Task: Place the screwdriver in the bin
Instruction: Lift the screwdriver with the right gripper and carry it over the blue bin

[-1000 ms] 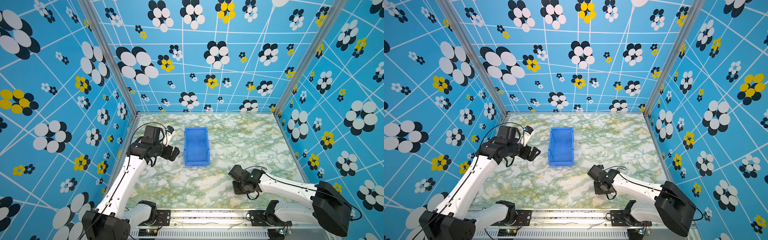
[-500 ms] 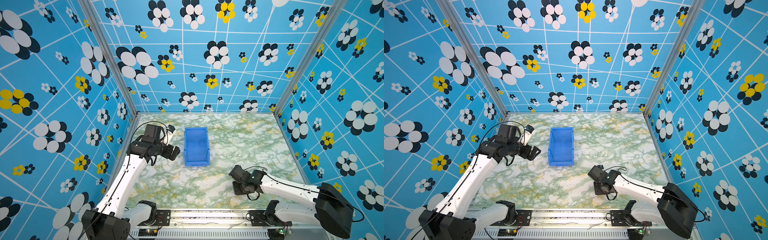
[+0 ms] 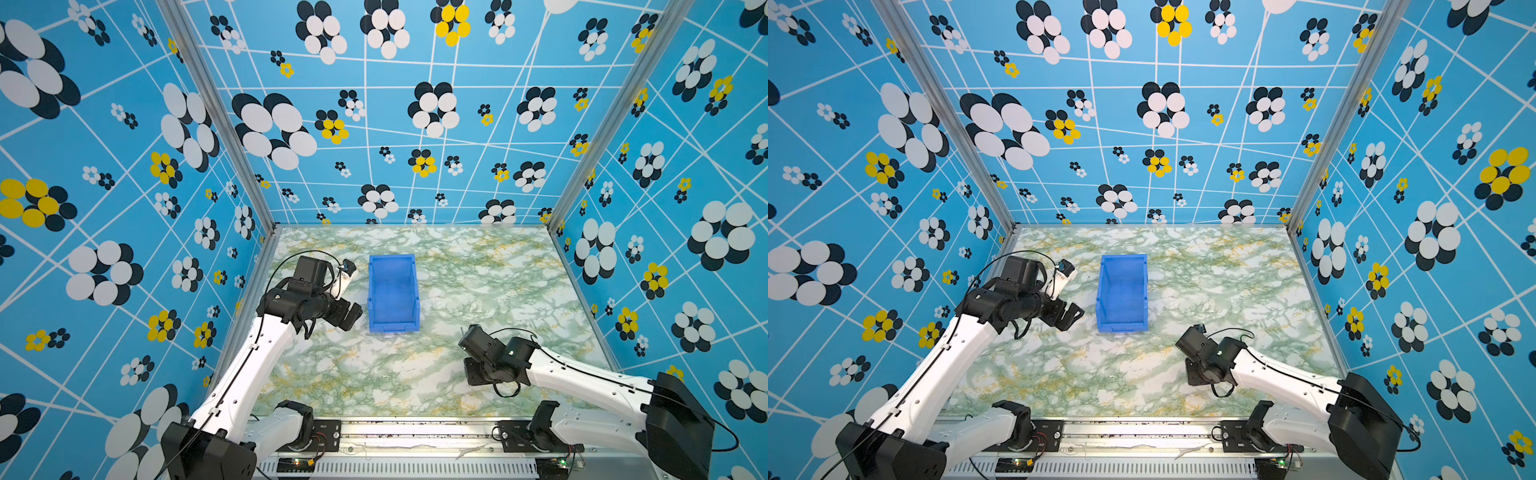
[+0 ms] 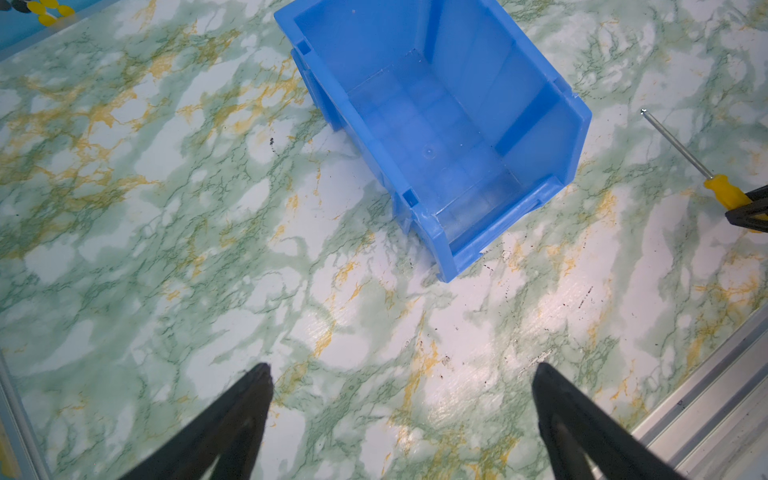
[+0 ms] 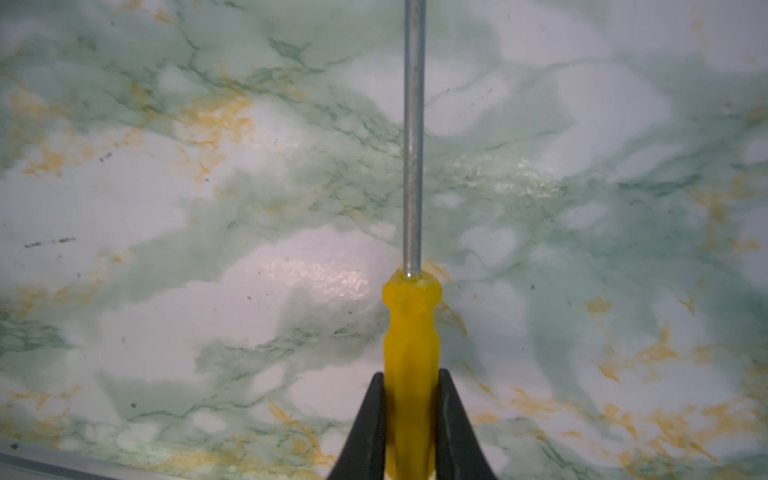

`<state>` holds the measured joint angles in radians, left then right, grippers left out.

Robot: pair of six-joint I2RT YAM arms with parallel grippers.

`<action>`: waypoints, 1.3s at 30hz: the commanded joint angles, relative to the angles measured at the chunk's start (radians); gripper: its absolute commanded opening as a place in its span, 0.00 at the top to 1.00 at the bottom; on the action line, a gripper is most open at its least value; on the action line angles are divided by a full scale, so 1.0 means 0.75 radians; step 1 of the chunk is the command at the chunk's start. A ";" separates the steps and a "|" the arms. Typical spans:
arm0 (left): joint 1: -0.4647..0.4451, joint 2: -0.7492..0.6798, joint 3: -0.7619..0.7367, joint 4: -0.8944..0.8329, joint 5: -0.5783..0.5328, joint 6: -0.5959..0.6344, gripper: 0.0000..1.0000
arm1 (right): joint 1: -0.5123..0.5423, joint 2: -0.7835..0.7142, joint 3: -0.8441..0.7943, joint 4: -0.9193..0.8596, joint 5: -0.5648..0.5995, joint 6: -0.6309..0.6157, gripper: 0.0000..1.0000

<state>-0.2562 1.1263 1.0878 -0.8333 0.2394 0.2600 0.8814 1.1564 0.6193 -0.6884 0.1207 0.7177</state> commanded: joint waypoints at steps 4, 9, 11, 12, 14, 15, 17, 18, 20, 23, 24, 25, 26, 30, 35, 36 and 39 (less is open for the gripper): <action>-0.008 -0.023 -0.022 0.003 0.020 0.012 0.01 | 0.009 0.010 0.109 -0.068 0.028 -0.042 0.88; -0.009 -0.008 0.000 -0.018 0.038 0.016 0.01 | 0.008 0.044 0.227 -0.094 0.032 -0.086 0.88; -0.009 -0.005 0.004 -0.023 0.042 0.013 0.01 | 0.009 0.068 0.280 -0.106 0.033 -0.108 0.88; -0.010 -0.005 0.008 -0.024 0.045 0.014 0.01 | 0.009 0.080 0.311 -0.111 0.034 -0.121 0.88; -0.009 -0.005 0.013 -0.028 0.047 0.019 0.01 | 0.009 0.103 0.364 -0.116 0.034 -0.141 0.88; -0.009 -0.001 0.019 -0.033 0.047 0.025 0.01 | 0.009 0.115 0.395 -0.117 0.035 -0.154 0.88; -0.010 0.007 0.032 -0.054 0.060 0.043 0.01 | 0.009 0.141 0.460 -0.118 0.035 -0.178 0.88; -0.009 0.016 0.042 -0.071 0.077 0.056 0.01 | 0.009 0.159 0.495 -0.116 0.035 -0.190 0.88; -0.009 0.020 0.060 -0.103 0.127 0.075 0.01 | 0.009 0.199 0.565 -0.115 0.028 -0.216 0.88; -0.015 0.007 0.071 -0.136 0.197 0.102 0.01 | 0.008 0.275 0.667 -0.118 -0.001 -0.244 0.88; -0.018 0.002 0.075 -0.147 0.216 0.116 0.01 | 0.008 0.301 0.701 -0.115 -0.013 -0.252 0.88; -0.020 -0.004 0.077 -0.157 0.230 0.127 0.01 | 0.009 0.328 0.734 -0.108 -0.021 -0.262 0.88; -0.022 -0.008 0.076 -0.164 0.232 0.133 0.01 | 0.009 0.350 0.760 -0.100 -0.026 -0.267 0.88; -0.028 -0.032 0.056 -0.159 0.218 0.140 0.01 | 0.009 0.466 0.891 -0.059 -0.059 -0.290 0.88; -0.031 -0.066 0.055 -0.155 0.202 0.146 0.01 | 0.009 0.620 1.048 -0.037 -0.108 -0.315 0.89; -0.031 -0.077 0.055 -0.157 0.201 0.146 0.01 | 0.009 0.651 1.079 -0.037 -0.115 -0.322 0.89; -0.030 -0.094 0.057 -0.157 0.195 0.142 0.01 | 0.009 0.744 1.167 -0.046 -0.133 -0.342 0.89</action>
<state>-0.2718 1.0767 1.1156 -0.9218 0.3752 0.3531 0.8833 1.6726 1.4391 -0.7258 0.0498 0.4923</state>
